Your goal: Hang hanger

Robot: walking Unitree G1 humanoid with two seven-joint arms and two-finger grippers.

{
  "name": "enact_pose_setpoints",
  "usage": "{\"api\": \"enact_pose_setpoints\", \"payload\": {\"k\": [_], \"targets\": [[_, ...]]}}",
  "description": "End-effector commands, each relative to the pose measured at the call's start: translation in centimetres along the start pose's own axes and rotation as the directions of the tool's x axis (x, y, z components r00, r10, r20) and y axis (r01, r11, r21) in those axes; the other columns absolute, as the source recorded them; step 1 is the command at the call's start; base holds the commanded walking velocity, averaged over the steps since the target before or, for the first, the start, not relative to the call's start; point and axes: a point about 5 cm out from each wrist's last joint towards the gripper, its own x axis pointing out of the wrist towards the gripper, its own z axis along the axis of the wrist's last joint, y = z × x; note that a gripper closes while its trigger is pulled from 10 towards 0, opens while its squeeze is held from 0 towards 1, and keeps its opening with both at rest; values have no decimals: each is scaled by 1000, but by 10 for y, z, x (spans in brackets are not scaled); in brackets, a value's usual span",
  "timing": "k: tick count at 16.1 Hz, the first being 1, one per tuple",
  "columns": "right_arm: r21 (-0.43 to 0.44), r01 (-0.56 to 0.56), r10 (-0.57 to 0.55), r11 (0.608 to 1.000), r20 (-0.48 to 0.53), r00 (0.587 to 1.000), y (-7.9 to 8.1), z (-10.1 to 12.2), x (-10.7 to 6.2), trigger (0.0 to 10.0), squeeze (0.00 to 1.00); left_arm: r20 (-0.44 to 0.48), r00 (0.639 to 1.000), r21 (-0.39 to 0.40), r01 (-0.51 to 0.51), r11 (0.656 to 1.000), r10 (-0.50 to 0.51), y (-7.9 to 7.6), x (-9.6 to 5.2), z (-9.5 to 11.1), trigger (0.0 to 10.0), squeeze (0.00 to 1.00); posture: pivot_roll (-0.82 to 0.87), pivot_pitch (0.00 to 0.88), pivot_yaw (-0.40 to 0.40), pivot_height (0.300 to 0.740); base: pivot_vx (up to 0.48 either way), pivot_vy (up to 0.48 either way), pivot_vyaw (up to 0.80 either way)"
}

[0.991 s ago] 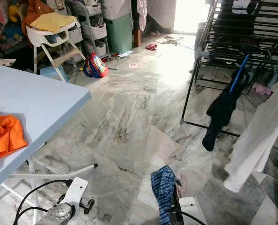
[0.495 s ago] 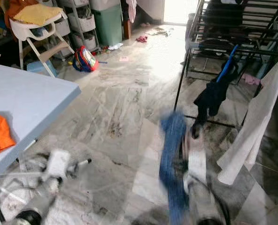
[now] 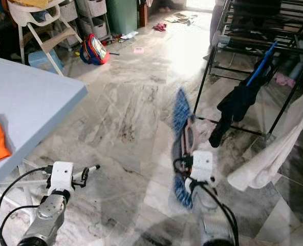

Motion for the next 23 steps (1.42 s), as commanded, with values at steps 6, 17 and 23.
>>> {"api": "enact_pose_setpoints", "payload": {"k": [6,17,23], "targets": [[-1,-20,20,1000,-35,999,7,2,-5,10000,0,-15,1000,-8,26,1000,-26,-6,0,2,10000,0,33,177,25,740,0,0,0],[2,-15,15,1000,-60,998,9,2,-5,10000,0,-5,998,-53,60,997,-61,-18,5,10,10000,0,25,185,28,740,0,-223,0],[26,-3,4,1000,-58,998,8,3,-6,10000,0,-13,996,-131,85,988,-87,-20,9,15,10000,0,20,188,29,740,0,0,0]]}}
